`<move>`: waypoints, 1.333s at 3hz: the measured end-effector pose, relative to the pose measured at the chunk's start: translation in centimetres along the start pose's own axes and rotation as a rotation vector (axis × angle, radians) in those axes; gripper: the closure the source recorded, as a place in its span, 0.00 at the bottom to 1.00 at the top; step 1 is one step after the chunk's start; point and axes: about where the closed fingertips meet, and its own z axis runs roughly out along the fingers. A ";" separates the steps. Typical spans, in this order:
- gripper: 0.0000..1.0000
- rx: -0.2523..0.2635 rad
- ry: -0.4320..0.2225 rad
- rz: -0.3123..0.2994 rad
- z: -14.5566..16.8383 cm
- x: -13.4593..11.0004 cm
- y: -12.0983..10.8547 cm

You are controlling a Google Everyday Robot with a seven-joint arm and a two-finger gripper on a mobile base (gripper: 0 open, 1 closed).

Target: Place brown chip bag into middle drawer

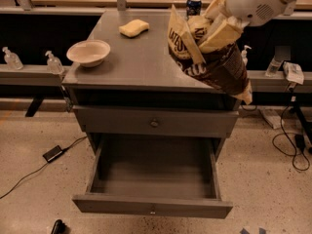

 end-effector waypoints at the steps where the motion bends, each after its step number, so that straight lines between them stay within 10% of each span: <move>1: 1.00 -0.020 -0.162 0.005 4.4 -1.9 2.7; 2: 1.00 -0.063 -0.220 -0.049 12.6 -4.3 6.3; 4: 1.00 -0.189 -0.100 -0.012 23.0 -0.8 12.0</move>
Offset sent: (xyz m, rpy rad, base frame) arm -0.0178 0.1944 -0.2550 0.0583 0.1018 0.2752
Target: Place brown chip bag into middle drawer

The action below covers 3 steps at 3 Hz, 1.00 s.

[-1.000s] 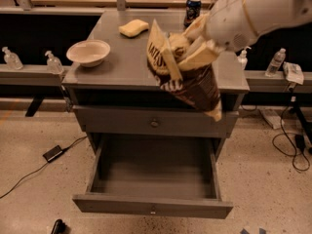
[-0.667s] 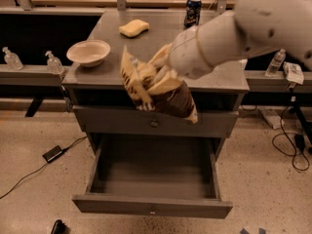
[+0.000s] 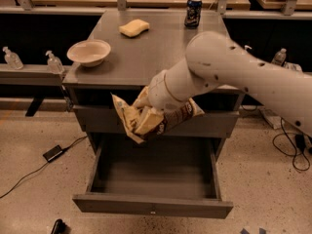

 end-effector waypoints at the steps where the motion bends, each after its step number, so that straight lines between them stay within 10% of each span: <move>1: 1.00 -0.091 0.101 0.183 3.4 5.0 4.1; 3: 1.00 -0.046 0.084 0.285 2.1 5.7 4.6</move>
Offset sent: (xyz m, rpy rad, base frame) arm -0.0281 -0.0441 -0.0487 0.0141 0.1173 -0.1616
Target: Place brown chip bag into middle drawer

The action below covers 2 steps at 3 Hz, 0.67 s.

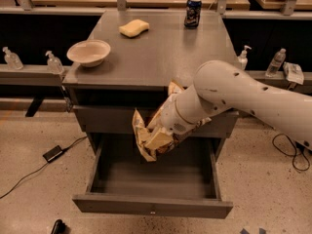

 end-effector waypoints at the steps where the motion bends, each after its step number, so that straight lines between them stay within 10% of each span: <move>1: 1.00 -0.039 -0.011 0.041 1.7 1.2 0.2; 2: 1.00 -0.124 -0.075 0.249 7.7 6.0 2.7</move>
Offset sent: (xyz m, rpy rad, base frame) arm -0.0221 -0.0049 -0.1831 0.2316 0.3957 -0.2436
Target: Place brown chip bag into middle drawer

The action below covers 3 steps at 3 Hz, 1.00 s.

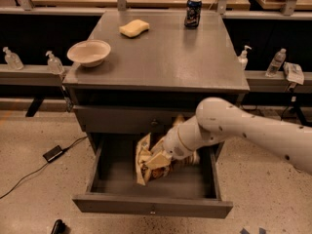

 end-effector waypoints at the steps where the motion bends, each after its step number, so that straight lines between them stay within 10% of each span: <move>1: 1.00 -0.033 -0.075 0.183 5.1 4.9 0.3; 3: 1.00 0.054 -0.197 0.286 10.0 8.8 -4.0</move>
Offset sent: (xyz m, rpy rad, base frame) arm -0.0119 -0.0136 -0.1428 0.2064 0.2067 -0.3053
